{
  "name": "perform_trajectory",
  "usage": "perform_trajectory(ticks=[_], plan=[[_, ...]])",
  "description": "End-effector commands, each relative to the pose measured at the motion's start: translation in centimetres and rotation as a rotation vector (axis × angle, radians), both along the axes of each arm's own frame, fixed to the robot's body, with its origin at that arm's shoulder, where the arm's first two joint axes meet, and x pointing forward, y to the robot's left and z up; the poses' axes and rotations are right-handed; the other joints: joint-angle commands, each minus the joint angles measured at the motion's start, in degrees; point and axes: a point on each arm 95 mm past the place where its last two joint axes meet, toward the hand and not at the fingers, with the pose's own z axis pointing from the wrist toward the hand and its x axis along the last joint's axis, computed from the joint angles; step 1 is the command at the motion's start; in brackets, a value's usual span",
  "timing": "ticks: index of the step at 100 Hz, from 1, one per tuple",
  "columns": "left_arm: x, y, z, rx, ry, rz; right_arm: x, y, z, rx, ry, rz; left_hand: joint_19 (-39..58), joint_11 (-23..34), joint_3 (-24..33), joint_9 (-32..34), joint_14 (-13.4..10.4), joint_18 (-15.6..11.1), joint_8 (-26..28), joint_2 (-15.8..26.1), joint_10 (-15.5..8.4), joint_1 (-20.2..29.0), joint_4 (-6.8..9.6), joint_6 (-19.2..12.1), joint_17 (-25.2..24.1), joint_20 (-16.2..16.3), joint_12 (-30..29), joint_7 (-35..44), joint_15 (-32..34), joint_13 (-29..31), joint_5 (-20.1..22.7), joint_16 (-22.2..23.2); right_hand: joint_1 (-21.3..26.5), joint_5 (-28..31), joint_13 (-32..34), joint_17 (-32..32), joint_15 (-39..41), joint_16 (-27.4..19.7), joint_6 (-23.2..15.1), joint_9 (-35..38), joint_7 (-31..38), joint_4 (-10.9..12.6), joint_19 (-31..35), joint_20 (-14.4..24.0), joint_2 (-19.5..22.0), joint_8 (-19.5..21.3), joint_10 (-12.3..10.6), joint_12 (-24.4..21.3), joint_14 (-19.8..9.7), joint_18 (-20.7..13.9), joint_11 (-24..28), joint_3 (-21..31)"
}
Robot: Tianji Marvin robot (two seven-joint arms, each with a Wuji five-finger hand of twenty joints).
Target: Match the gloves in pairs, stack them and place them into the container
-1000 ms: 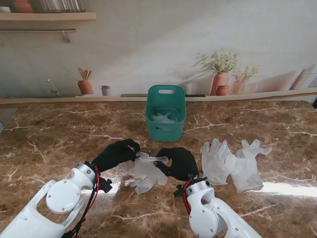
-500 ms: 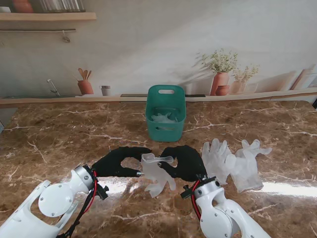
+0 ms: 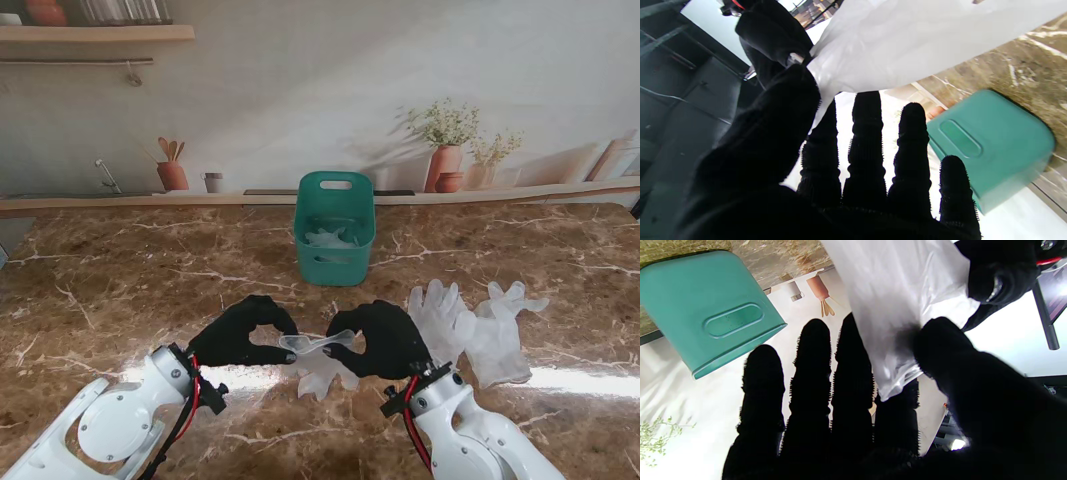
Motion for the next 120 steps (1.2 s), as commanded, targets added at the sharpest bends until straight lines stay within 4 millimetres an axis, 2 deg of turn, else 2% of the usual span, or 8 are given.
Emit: perform_trajectory(ticks=[1, 12, 28, 41, 58, 84, 101, 120], plan=[[-1.2, -0.4, 0.3, -0.011, 0.01, -0.035, -1.2, -0.1, -0.1, -0.011, 0.024, 0.025, 4.6, -1.0, 1.1, 5.0, -0.2, 0.7, -1.2, -0.1, 0.8, 0.2, -1.73, -0.3, 0.6, 0.1, -0.9, 0.6, 2.8, 4.2, 1.3, 1.0, 0.8, 1.6, 2.0, 1.2, 1.0, 1.0, -0.2, 1.9, 1.3, 0.4, 2.6, -0.3, 0.0, -0.2, 0.5, 0.6, 0.2, 0.6, -0.2, 1.6], [-2.1, -0.4, 1.0, -0.01, 0.018, -0.091, -2.2, -0.5, 0.5, -0.004, 0.027, 0.036, 8.2, 0.6, -0.8, 7.5, 0.3, 0.6, 1.1, 3.3, 1.9, 0.5, -1.52, 1.4, 1.0, -1.8, -4.5, 0.3, 4.5, 6.5, -1.1, 1.7, 0.8, 1.0, 5.6, 3.9, 0.6, 0.5, 0.0, 4.9, 1.3, 0.2, 3.8, -0.7, 1.0, -1.4, 1.1, -1.8, 1.2, 1.7, -1.3, 0.5], [-3.2, -0.4, 1.5, -0.017, 0.054, -0.154, -3.5, -1.3, 1.5, 0.0, 0.056, 0.066, 10.9, 3.7, -2.6, 10.2, -0.2, -0.7, 6.0, 9.1, 0.8, 1.0, -1.08, 4.9, 1.8, -2.7, -9.6, 0.4, 6.3, 9.1, -6.6, 1.9, 1.3, 0.8, 10.7, 8.1, 1.3, 0.4, 1.3, 9.5, 1.9, 0.2, 7.1, -1.1, 1.3, -2.0, 2.0, -4.9, 1.8, 2.6, -1.7, 0.1], [-4.1, -0.5, 1.3, -0.038, 0.123, -0.21, -4.5, -1.4, 2.4, 0.025, 0.113, 0.111, 12.6, 6.5, -4.7, 11.1, 0.5, -1.5, 10.0, 14.1, 0.7, 2.9, -0.31, 8.4, 2.0, -2.6, -11.8, 1.1, 7.0, 10.0, -11.9, 1.9, 1.6, 0.9, 13.9, 10.9, 1.8, 0.3, 2.1, 12.1, 2.2, 0.2, 9.2, -1.3, 1.1, -2.1, 2.6, -5.8, 2.0, 2.9, -1.7, 0.1], [-4.3, -0.3, 0.4, -0.01, 0.18, -0.239, -4.4, -1.2, 1.9, 0.056, 0.21, 0.162, 13.9, 8.8, -7.7, 11.2, 0.3, -2.2, 11.9, 16.9, 0.0, 4.8, -0.27, 9.5, 2.5, -2.1, -12.2, 2.3, 7.3, 10.5, -15.1, 1.9, 1.7, 0.9, 16.5, 13.3, 1.9, 0.1, 2.9, 14.2, 2.3, 0.2, 11.1, -2.0, 0.7, -2.6, 2.6, -6.6, 2.1, 2.9, -1.8, 0.0], [-2.6, 0.3, -1.9, 0.023, 0.281, -0.168, -1.1, -0.3, -1.6, 0.056, 0.352, 0.129, 14.9, 10.0, -8.3, 11.5, 1.2, -2.1, 12.6, 16.9, 0.5, 5.5, -0.09, 10.3, 2.9, -1.7, -11.8, 3.0, 8.4, 11.0, -16.0, 2.6, 2.3, 0.5, 17.0, 13.0, 2.7, 0.3, 4.1, 15.0, 2.0, -0.5, 12.0, -3.6, 0.7, -4.3, 2.6, -6.9, 2.1, 2.8, -0.9, -0.6], [-0.2, 0.2, -3.2, 0.075, 0.315, -0.098, 1.6, -0.2, -3.7, 0.043, 0.414, 0.086, 15.7, 10.6, -8.6, 10.8, 2.0, -2.4, 12.8, 16.8, 0.9, 5.8, 0.15, 10.3, 2.7, -1.1, -11.6, 3.1, 9.2, 10.6, -16.4, 3.3, 2.5, 0.3, 16.2, 12.0, 2.7, 0.4, 3.9, 14.7, 2.1, -0.7, 11.9, -3.9, 0.6, -4.7, 2.6, -6.9, 2.2, 2.8, -0.8, -0.7], [2.9, -1.0, -4.3, 0.145, 0.288, -0.003, 5.0, -0.7, -4.9, -0.002, 0.414, 0.023, 17.4, 10.9, -8.7, 10.4, 2.6, -2.1, 13.1, 16.4, 1.0, 6.0, 0.32, 10.1, 3.2, 0.1, -11.4, 3.4, 10.1, 9.9, -16.6, 3.8, 2.5, -0.1, 14.1, 10.0, 3.8, 1.1, 2.7, 13.9, 2.1, -0.9, 11.8, -4.1, 0.8, -4.7, 2.4, -6.6, 1.5, 2.2, -0.3, -0.8]])
